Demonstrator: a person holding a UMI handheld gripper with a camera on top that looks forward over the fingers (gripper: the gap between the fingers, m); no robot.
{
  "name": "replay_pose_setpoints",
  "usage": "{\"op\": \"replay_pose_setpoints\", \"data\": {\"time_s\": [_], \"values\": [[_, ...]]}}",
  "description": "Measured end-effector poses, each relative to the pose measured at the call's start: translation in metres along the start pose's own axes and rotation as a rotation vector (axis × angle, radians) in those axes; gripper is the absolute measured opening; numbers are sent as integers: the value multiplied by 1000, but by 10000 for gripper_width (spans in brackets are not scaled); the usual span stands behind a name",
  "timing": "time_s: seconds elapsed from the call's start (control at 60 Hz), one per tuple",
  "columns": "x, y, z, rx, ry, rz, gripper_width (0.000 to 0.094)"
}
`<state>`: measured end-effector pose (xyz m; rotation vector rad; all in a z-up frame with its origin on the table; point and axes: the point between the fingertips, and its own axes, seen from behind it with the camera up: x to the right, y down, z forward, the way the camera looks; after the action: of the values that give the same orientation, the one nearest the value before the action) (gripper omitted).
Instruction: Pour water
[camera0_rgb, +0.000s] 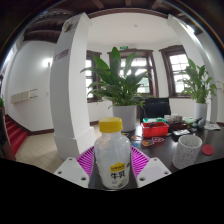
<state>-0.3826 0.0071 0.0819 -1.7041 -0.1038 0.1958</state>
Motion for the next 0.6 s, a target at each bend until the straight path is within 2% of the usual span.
{"op": "replay_pose_setpoints", "data": {"time_s": [0.3, 0.45, 0.6], "values": [[3, -2, -4, -5, -22, 67, 462], [36, -20, -10, 1, 1, 367, 463], [76, -38, -16, 69, 16, 798, 467]]}}
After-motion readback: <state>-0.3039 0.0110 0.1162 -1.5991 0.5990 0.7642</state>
